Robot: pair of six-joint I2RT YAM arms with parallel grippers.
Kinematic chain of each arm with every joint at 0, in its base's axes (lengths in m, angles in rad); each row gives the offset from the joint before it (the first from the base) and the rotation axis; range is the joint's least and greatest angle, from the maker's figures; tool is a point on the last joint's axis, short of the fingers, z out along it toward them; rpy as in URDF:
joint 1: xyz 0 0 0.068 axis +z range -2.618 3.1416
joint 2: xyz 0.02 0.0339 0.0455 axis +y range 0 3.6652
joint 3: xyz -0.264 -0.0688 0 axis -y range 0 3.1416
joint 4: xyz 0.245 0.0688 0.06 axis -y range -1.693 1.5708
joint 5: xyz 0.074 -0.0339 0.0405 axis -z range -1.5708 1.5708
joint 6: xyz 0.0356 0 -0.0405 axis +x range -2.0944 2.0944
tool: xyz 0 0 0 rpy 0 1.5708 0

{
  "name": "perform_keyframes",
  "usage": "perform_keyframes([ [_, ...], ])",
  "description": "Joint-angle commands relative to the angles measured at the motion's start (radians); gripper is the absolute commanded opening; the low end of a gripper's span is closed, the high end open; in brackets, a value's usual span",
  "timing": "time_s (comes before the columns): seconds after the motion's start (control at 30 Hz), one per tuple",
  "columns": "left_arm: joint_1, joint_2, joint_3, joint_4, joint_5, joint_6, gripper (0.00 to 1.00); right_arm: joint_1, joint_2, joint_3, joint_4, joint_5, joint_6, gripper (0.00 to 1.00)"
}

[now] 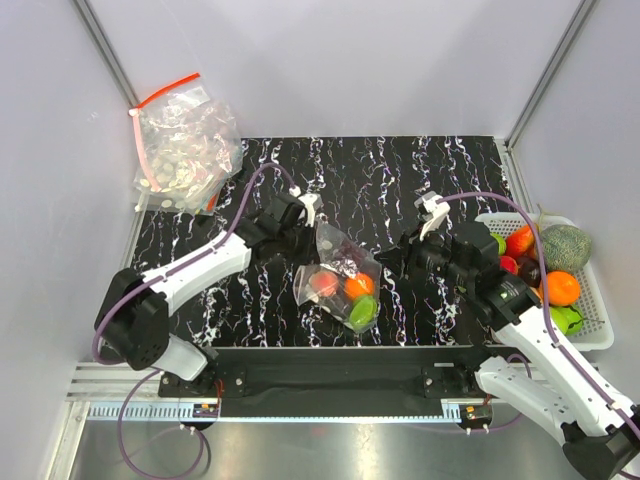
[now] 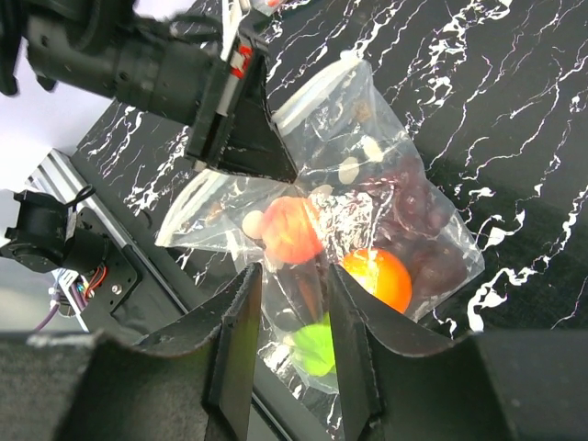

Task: Place the food in the zip-top bag and seal the zipper
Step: Pick up the zipper food storage bag at the center of the board.

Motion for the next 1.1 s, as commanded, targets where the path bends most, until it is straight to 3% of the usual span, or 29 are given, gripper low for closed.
perform_keyframes([
  [0.0, 0.004, -0.046, 0.095, 0.034, 0.107, 0.081, 0.00, 0.008, 0.002, 0.006, 0.046, -0.002, -0.009, 0.42],
  [0.37, 0.005, -0.222, 0.097, 0.047, 0.291, 0.381, 0.00, 0.006, -0.011, -0.016, 0.121, -0.077, -0.029, 0.42],
  [0.53, 0.002, -0.314, 0.123, -0.020, 0.371, 0.570, 0.00, 0.005, -0.041, -0.058, 0.204, -0.146, -0.038, 0.48],
  [0.7, -0.007, -0.290, 0.166, -0.115, 0.515, 0.629, 0.00, 0.006, -0.044, -0.110, 0.289, -0.197, -0.032, 0.55],
  [0.87, -0.099, -0.235, 0.184, -0.265, 0.452, 0.745, 0.00, 0.005, -0.046, -0.187, 0.385, -0.218, -0.018, 0.64],
  [1.07, -0.183, -0.235, 0.106, -0.247, 0.328, 0.774, 0.00, 0.005, -0.080, -0.293, 0.463, -0.198, -0.003, 0.75],
])
